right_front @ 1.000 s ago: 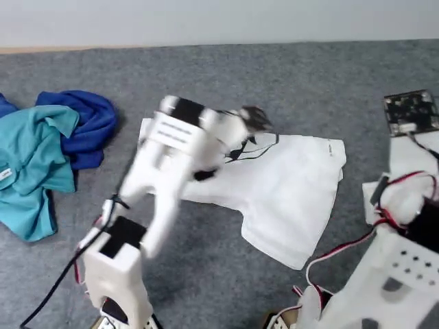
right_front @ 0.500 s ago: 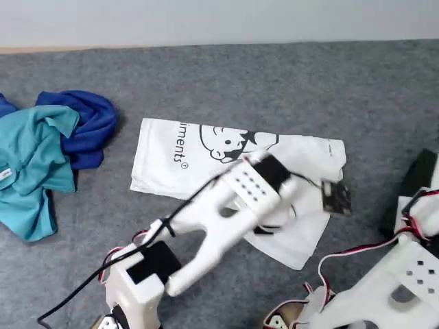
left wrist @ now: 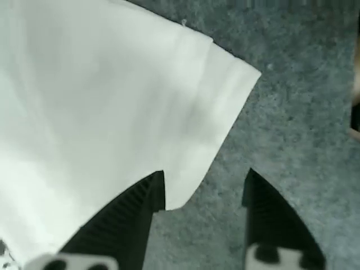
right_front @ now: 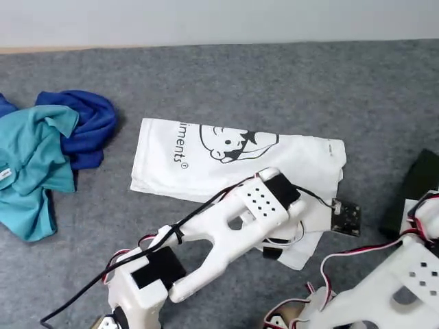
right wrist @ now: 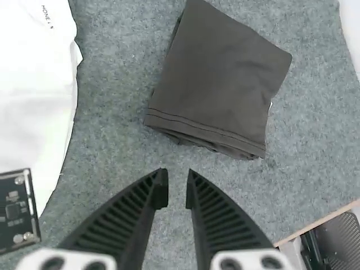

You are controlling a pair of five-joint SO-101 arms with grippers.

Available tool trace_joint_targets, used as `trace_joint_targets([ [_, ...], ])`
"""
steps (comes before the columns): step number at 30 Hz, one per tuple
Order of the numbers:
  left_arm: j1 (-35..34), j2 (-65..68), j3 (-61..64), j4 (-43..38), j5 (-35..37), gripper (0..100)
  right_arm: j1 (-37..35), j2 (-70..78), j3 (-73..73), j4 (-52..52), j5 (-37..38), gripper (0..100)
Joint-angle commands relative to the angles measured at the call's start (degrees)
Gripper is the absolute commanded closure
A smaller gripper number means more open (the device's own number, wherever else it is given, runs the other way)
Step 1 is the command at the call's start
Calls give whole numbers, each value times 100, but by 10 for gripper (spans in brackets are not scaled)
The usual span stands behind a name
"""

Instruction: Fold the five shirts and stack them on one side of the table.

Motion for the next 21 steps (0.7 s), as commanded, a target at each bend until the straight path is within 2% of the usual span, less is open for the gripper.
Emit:
trace_joint_targets([
  [1, -9, 229, -22, -158, -220, 769, 40, -154, -255, 224, -26, 935],
  [13, -9, 976, -1007, -167, -308, 771, 40, -154, -255, 224, -26, 935],
  [21, 0, 1345, -1130, -158, -325, 771, 31, -154, -255, 224, -26, 934],
])
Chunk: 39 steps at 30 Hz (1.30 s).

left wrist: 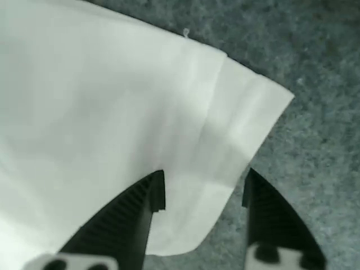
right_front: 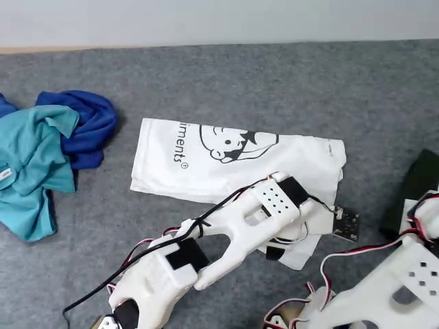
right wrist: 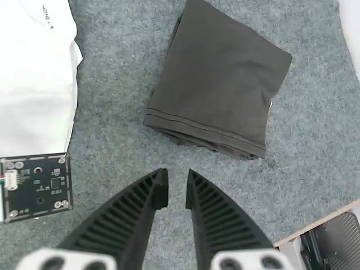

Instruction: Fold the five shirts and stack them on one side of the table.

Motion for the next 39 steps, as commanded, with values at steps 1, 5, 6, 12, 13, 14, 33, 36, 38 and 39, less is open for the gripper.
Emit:
trace_joint_targets([
  [1, 0, -53, -259, -44, -44, 771, 31, -154, -255, 224, -26, 934],
  [5, 0, 79, -374, -62, -26, 771, 31, -154, -255, 224, -26, 934],
  [6, 0, 132, -400, -62, -26, 771, 31, -154, -255, 224, -26, 934],
  [12, 0, 642, -1059, 264, 97, 773, 31, -154, -264, 224, -26, 934],
  [13, 0, 738, -1218, 360, 97, 781, 31, -154, -264, 224, -26, 934],
  [14, 0, 844, -1376, 457, 97, 795, 31, -154, -264, 224, -26, 934],
  [33, 35, 2119, -3925, 1714, 229, 998, 31, -154, -255, 224, -26, 934],
  [36, -79, 2154, -4426, 1820, 290, 998, 31, -154, -255, 224, -26, 934],
  [38, -185, 2163, -4664, 1820, 299, 998, 31, -154, -255, 224, -26, 934],
  [39, -237, 2163, -4743, 1811, 299, 998, 31, -154, -255, 224, -26, 934],
])
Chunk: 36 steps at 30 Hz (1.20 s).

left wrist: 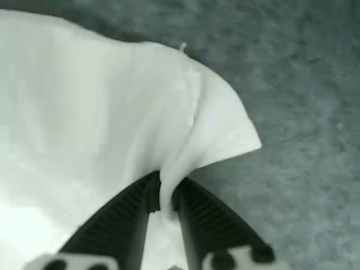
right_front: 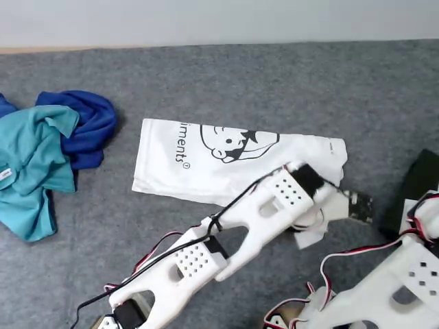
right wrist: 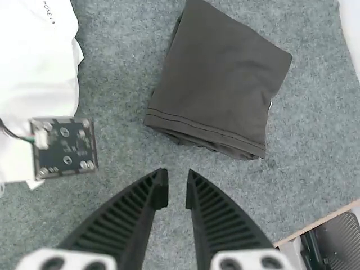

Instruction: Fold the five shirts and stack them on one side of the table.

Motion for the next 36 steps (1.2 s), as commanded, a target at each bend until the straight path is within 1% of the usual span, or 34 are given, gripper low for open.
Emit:
trace_joint_targets([
  [1, -202, -123, -505, 105, 62, 998, 31, -154, -255, 224, -26, 934],
  [14, -853, -114, -1165, 62, 62, 998, 13, -101, -255, 207, -26, 934],
  [26, -1204, -97, -1147, -738, 70, 998, 13, -101, -255, 215, -26, 934],
  [32, -1266, -97, -1138, -765, 70, 994, 13, -101, -255, 215, -26, 934],
  [34, -1266, -105, -1138, -765, 70, 963, 13, -101, -255, 215, -26, 934],
  [36, -1301, -105, -1138, -756, 88, 894, 13, -101, -255, 215, -26, 934],
])
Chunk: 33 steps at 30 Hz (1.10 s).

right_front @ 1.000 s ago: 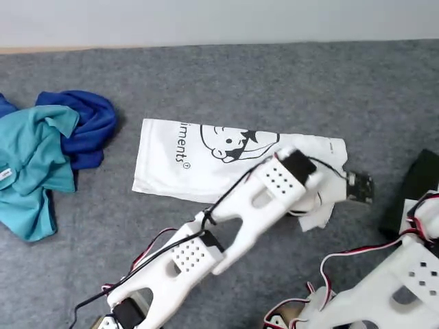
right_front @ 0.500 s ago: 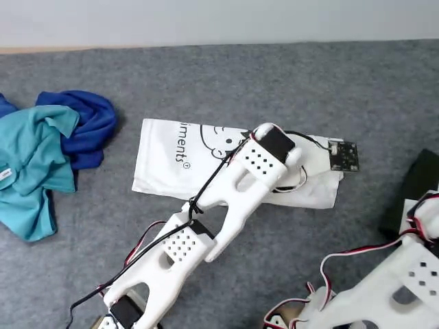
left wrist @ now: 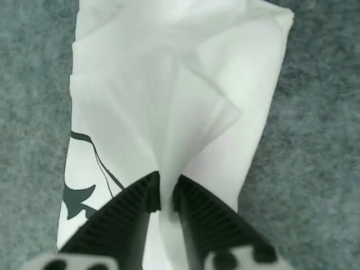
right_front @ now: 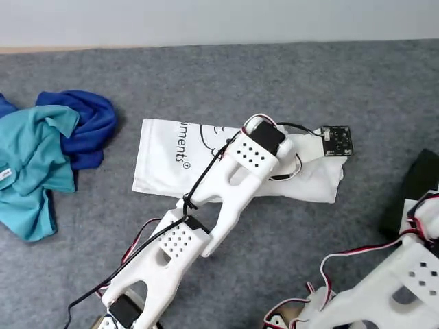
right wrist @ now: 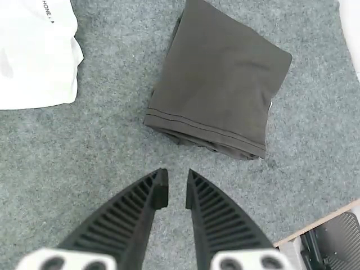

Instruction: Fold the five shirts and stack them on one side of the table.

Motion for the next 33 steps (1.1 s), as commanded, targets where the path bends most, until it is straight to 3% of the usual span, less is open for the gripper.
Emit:
trace_joint_targets([
  [1, -141, -105, -189, -105, 185, 859, 13, -101, -255, 215, -26, 934],
  [5, -334, -105, -207, -149, 484, 802, 13, -119, -255, 215, -26, 934],
  [24, -765, -185, -224, -264, 492, 844, 13, -136, -255, 215, -26, 934],
  [33, -809, -422, -804, 747, 501, 845, 13, -145, -255, 224, -26, 934],
])
